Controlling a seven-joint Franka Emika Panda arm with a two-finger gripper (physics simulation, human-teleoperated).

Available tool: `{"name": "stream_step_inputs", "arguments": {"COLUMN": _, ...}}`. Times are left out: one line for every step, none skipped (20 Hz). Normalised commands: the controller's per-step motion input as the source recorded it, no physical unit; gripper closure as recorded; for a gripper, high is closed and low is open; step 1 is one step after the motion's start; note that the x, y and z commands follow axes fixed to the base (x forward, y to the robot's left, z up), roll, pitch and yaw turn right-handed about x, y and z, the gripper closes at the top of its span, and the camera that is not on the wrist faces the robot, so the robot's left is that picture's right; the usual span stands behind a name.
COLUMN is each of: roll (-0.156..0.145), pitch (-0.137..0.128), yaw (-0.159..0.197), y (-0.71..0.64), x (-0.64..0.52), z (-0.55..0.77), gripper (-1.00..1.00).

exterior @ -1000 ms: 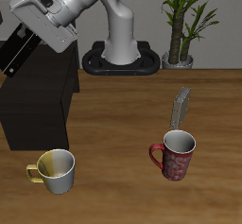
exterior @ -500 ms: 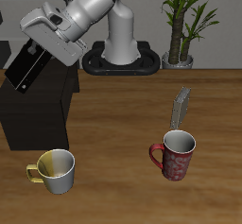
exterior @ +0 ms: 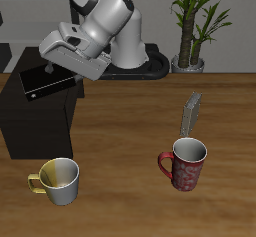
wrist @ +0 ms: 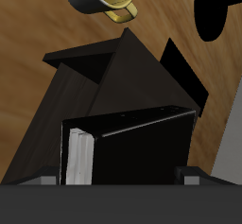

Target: Place the black book flat on top of the shelf

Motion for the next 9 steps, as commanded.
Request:
{"name": "stream_step_inputs", "arguments": {"roll": 0.21, "pitch": 0.127, "yaw": 0.006, "y": 0.48, "x": -0.08, "z": -0.15, "gripper": -1.0}}
{"name": "stream_step_inputs", "arguments": {"roll": 0.013, "pitch": -0.008, "yaw": -0.013, "y": 0.29, "x": 0.03, "z": 0.02, "gripper": -1.0}}
{"name": "stream_step_inputs", "arguments": {"roll": 0.149, "pitch": -0.01, "yaw": 0.003, "y": 0.62, "x": 0.02, "z": 0.03, "gripper": -1.0}}
{"name": "stream_step_inputs", "arguments": {"roll": 0.233, "pitch": 0.154, "yaw": -0.093, "y": 0.65, "x": -0.1, "z": -0.04, "gripper": -1.0}}
{"name": "stream_step_inputs", "arguments": {"roll": 0.119, "pitch": 0.009, "yaw": -0.026, "y": 0.55, "x": -0.17, "z": 0.06, "gripper": -1.0}}
{"name": "stream_step_inputs", "arguments": {"roll": 0.082, "pitch": -0.096, "yaw": 0.035, "y": 0.54, "x": -0.17, "z": 0.17, "gripper": -1.0}}
{"name": "stream_step_inputs", "arguments": {"roll": 0.0, "pitch": 0.0, "yaw": 0.0, "y": 0.03, "x": 0.21, "z": 0.01, "gripper": -1.0}}
{"name": "stream_step_inputs", "arguments": {"roll": 0.25, "pitch": 0.039, "yaw": -0.042, "y": 0.78, "x": -0.4, "z": 0.14, "gripper": -1.0}}
{"name": "stream_step_inputs", "arguments": {"roll": 0.0, "pitch": 0.0, "yaw": 0.0, "y": 0.04, "x": 0.24, "z": 0.01, "gripper": -1.0}}
